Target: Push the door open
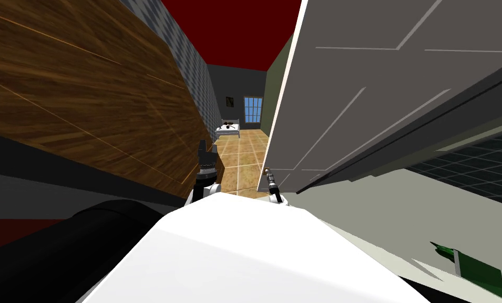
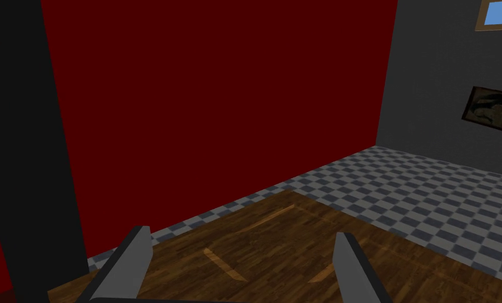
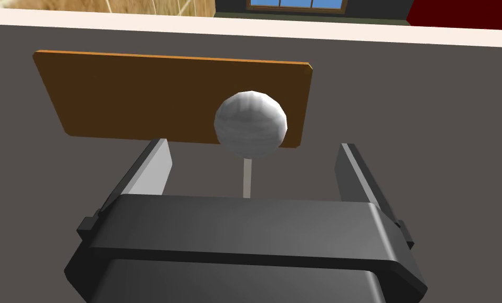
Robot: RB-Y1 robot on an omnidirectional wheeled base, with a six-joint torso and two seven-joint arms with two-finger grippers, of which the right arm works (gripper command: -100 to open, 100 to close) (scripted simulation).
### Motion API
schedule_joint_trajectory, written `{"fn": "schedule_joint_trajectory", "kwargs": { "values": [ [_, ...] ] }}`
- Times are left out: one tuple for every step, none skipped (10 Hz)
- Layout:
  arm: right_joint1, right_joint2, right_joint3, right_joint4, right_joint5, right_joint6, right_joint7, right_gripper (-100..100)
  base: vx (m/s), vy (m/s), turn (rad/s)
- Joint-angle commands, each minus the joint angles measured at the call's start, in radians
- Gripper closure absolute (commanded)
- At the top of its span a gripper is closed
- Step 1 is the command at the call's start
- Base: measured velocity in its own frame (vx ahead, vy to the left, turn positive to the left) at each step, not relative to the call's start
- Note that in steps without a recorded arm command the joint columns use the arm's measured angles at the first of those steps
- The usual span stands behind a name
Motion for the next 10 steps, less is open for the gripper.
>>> {"fn": "schedule_joint_trajectory", "kwargs": {
  "values": [
    [-0.001,0.011,-0.003,0.001,-0.001,-0.002,0.002,-100,0.183,0.038,0.020],
    [0.000,0.006,-0.001,0.001,-0.001,-0.002,0.001,-100,0.078,0.014,-0.005],
    [0.000,0.006,-0.001,0.001,-0.001,-0.002,0.001,100,-0.018,0.000,0.002],
    [0.000,0.006,-0.001,0.001,-0.001,-0.002,0.001,100,-0.029,-0.005,0.010],
    [0.000,0.006,-0.001,0.001,-0.001,-0.002,0.001,100,-0.018,-0.005,0.004],
    [0.000,0.006,-0.001,0.001,-0.001,-0.002,0.001,100,-0.010,-0.003,-0.001],
    [0.000,0.006,-0.001,0.001,-0.001,-0.002,0.001,100,-0.006,0.000,-0.002],
    [0.000,0.006,-0.001,0.001,-0.001,-0.002,0.001,100,0.000,0.000,0.000],
    [0.001,-0.003,-0.012,0.003,-0.006,0.001,0.005,100,0.097,0.036,-0.016],
    [0.001,-0.005,-0.015,0.003,-0.008,0.001,0.006,100,0.156,0.061,-0.036]
  ]
}}
